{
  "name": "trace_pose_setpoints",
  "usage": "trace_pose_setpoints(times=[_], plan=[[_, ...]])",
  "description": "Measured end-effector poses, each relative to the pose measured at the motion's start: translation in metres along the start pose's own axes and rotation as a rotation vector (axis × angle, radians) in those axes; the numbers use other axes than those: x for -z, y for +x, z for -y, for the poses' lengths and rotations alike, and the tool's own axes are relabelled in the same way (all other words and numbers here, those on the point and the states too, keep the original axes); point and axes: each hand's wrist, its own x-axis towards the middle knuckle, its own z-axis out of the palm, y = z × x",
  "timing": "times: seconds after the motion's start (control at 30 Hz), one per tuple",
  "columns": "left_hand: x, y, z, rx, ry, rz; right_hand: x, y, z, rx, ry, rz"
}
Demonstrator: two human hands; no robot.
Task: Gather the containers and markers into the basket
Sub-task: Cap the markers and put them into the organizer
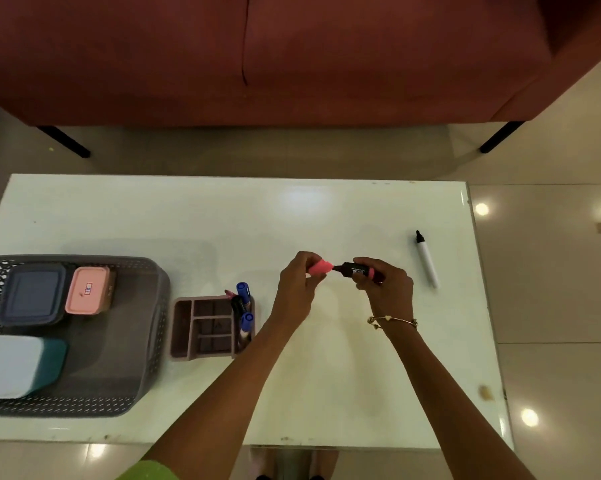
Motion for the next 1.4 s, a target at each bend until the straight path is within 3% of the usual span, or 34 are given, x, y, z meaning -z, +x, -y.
trace_pose_setpoints(times=[0.3, 0.47, 0.57, 0.7, 0.9, 1.03, 1.2, 1.4], plan=[[0.022, -0.024, -0.026, 0.049, -0.112, 0.106, 0.022, -0.023, 0.019, 0.137, -0.083, 0.187], [0.032, -0.035, -0.029, 0.058, -0.096, 0.156, 0.017, -0.037, 0.016, 0.136, -0.117, 0.219], [0.041, -0.046, -0.029, 0.044, -0.03, 0.164, 0.009, -0.047, 0.011, 0.187, -0.228, 0.326], [0.06, -0.064, -0.033, 0.113, -0.176, 0.179, 0.0, -0.059, 0.017, 0.226, -0.307, 0.428], [0.117, -0.1, -0.029, 0.13, -0.259, -0.162, -0.038, -0.087, 0.056, 0.208, -0.04, 0.293], [0.162, -0.109, 0.001, 0.129, -0.095, -0.278, -0.087, -0.099, 0.095, 0.318, 0.068, 0.295], [0.201, -0.109, 0.031, 0.149, 0.04, -0.351, -0.155, -0.1, 0.121, 0.375, -0.077, 0.356], [0.225, -0.106, 0.058, 0.178, 0.072, -0.393, -0.21, -0.097, 0.12, 0.301, -0.378, 0.514]])
